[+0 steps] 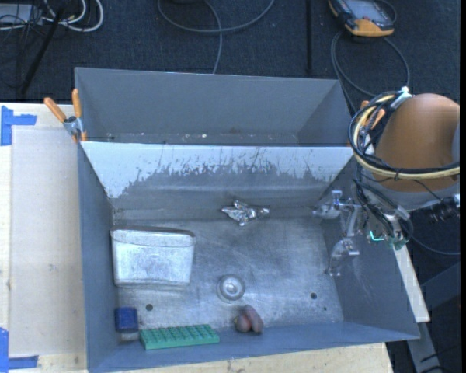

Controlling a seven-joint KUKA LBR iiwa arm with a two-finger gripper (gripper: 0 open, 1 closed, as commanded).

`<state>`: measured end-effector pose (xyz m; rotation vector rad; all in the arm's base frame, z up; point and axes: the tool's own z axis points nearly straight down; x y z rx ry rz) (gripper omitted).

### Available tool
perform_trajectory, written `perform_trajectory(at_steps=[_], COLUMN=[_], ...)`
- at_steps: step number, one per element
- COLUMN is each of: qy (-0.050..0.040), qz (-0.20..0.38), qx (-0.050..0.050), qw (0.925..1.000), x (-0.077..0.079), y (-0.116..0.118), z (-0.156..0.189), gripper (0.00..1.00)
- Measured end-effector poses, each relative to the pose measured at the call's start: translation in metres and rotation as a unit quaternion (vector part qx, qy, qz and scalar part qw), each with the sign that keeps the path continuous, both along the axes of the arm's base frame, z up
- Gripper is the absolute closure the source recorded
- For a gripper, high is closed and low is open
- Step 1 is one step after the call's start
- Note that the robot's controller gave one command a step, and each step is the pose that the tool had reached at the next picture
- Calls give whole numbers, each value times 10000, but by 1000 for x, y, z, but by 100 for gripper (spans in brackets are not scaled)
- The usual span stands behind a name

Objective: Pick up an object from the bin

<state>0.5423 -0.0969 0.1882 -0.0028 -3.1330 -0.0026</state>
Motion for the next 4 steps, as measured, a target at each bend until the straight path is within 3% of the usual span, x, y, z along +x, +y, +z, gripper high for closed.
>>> perform_trajectory(at_steps=[1, 2, 3, 4], qy=[-16, -63, -87, -136], qz=[22, 96, -190, -180], qx=[17, 2, 18, 2], qw=[10000, 9999, 9998, 9997], x=[18, 70, 70, 72], y=[91, 117, 116, 114], z=[-52, -52, -109, -104], gripper=[0, 0, 0, 100])
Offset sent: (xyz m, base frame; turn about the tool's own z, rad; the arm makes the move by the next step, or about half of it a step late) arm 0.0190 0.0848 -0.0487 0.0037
